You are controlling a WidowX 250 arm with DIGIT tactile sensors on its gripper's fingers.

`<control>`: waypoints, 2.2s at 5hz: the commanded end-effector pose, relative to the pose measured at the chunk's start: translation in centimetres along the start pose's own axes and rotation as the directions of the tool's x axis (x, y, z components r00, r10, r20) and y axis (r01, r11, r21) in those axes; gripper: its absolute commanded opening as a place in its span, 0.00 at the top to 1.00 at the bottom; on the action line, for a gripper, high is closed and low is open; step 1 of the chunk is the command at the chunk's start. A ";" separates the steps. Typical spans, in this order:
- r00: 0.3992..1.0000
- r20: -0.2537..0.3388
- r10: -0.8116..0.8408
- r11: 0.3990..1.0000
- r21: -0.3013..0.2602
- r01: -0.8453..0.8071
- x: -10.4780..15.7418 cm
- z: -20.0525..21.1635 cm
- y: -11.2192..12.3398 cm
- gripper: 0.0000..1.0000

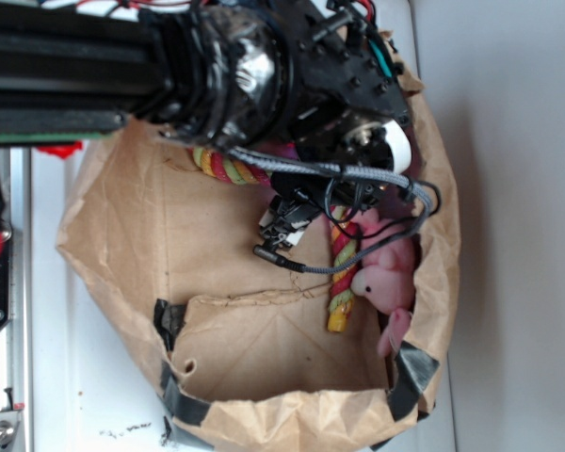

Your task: Grab the multicolored rope.

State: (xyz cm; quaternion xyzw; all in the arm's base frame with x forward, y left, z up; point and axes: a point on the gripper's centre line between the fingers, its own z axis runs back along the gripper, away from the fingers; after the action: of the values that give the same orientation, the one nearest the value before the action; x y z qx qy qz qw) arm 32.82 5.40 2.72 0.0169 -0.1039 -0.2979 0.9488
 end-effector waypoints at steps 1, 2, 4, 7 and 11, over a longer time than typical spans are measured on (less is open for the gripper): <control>1.000 0.018 0.018 1.000 0.003 -0.018 0.5 0.0 0.2 1.00; 0.999 0.023 0.024 1.000 0.006 -0.024 0.3 0.0 0.3 1.00; 0.999 0.034 0.031 1.000 -0.003 -0.031 0.0 0.4 0.5 1.00; 0.970 0.062 0.235 0.972 -0.037 -0.233 -1.4 8.8 -2.6 1.00; 0.859 -0.003 0.512 0.857 0.072 -0.511 -0.6 16.2 -4.5 1.00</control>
State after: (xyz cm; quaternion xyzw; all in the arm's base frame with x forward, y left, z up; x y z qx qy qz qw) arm 25.51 2.95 16.03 0.0180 -0.0664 -0.0337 0.9971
